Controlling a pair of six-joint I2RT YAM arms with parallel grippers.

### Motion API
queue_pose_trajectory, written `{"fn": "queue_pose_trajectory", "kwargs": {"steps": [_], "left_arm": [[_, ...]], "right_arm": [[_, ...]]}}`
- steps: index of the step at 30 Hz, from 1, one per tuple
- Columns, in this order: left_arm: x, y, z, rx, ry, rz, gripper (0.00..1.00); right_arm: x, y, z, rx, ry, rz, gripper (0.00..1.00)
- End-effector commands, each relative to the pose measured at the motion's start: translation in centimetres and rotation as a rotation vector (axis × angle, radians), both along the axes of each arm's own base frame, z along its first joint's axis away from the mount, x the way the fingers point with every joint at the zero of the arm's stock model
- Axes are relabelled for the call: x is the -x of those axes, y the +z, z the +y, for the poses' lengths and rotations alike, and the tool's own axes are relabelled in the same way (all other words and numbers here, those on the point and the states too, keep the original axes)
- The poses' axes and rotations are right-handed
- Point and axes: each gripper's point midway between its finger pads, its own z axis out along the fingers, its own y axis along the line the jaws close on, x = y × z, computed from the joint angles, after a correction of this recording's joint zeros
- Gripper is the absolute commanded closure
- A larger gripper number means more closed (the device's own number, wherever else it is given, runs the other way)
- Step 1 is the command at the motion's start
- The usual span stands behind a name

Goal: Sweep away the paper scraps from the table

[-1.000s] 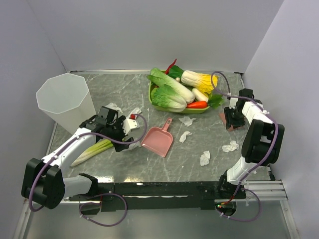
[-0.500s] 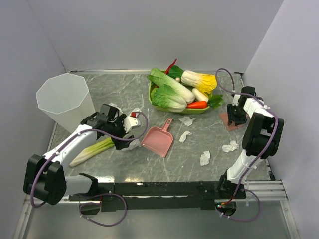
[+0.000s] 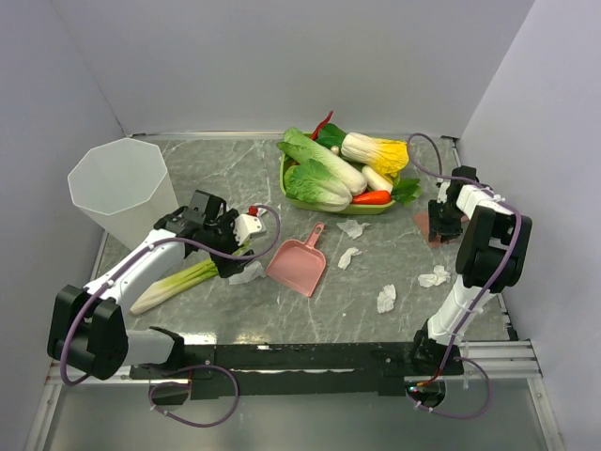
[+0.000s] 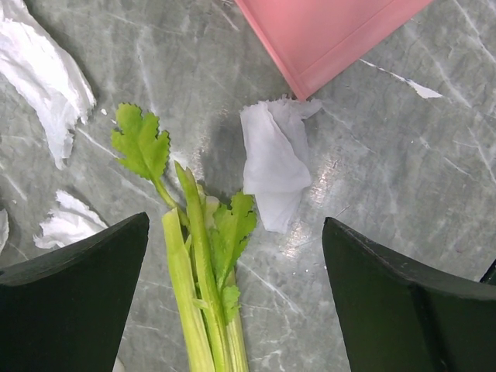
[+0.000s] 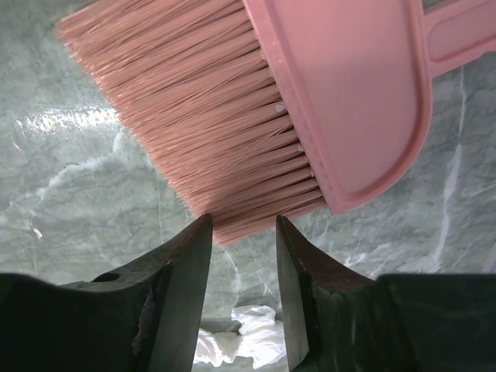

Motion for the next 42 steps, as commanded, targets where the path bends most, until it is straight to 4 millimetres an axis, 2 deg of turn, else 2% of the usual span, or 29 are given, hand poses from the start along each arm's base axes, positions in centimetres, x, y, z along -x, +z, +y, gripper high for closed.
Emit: {"fn": "queue_pose_trajectory", "kwargs": {"steps": [1, 5, 9, 11, 14, 15, 19, 22, 25, 27, 31, 32, 35, 38, 42], "left_arm": [[-1.0, 1.3, -0.4, 0.006, -0.008, -0.041, 0.02], [-1.0, 1.4, -0.6, 0.014, -0.007, -0.035, 0.02], [-1.0, 1.6, -0.7, 0.017, -0.012, -0.030, 0.02], [-1.2, 1.7, -0.9, 0.021, -0.019, -0.031, 0.02], [-1.5, 1.6, -1.2, 0.030, -0.014, -0.031, 0.02], [-1.5, 1.5, -1.3, 0.036, -0.010, -0.025, 0.02], [-1.2, 1.3, -2.0, 0.056, -0.034, -0.014, 0.02], [-1.3, 1.1, -2.4, 0.063, -0.029, -0.024, 0.03], [-1.1, 0.9, -2.7, 0.075, -0.028, -0.020, 0.03], [-1.0, 0.9, -2.9, 0.086, -0.031, -0.014, 0.03], [-0.5, 0.7, -3.1, 0.100, -0.031, 0.006, 0.03], [-0.5, 0.8, -3.1, 0.102, -0.026, 0.008, 0.03], [-0.5, 0.8, -3.0, 0.101, -0.019, 0.009, 0.03], [-0.6, 0.7, -2.7, 0.082, -0.017, 0.002, 0.02], [-0.6, 0.6, -2.5, 0.068, -0.010, 0.013, 0.02]], "right_arm": [[-1.0, 0.4, -0.7, 0.008, -0.050, -0.030, 0.56], [-0.7, 0.0, -0.7, -0.007, -0.053, -0.010, 0.58], [-0.5, 0.1, -0.9, -0.035, -0.067, -0.016, 0.72], [-0.4, 0.3, -0.7, -0.053, -0.058, -0.020, 0.75], [-0.4, 0.8, -0.5, -0.087, -0.039, -0.036, 0.91], [-0.4, 1.3, -0.6, -0.085, -0.036, -0.050, 1.00], [-0.2, 3.0, 0.5, -0.131, -0.011, -0.090, 1.00], [0.3, 5.3, 3.0, -0.240, -0.034, -0.145, 1.00], [1.0, 7.1, 4.3, -0.270, -0.065, -0.199, 1.00], [1.5, 7.2, 4.1, -0.250, -0.078, -0.199, 1.00], [1.6, 6.0, 2.3, -0.180, -0.122, -0.166, 1.00], [1.5, 5.9, 1.9, -0.174, -0.137, -0.164, 0.79], [0.8, 5.4, 1.1, -0.163, -0.150, -0.164, 0.37], [0.1, 5.0, 0.5, -0.148, -0.153, -0.153, 0.31], [-0.4, 3.5, 0.1, -0.155, -0.154, -0.113, 0.31]]}}
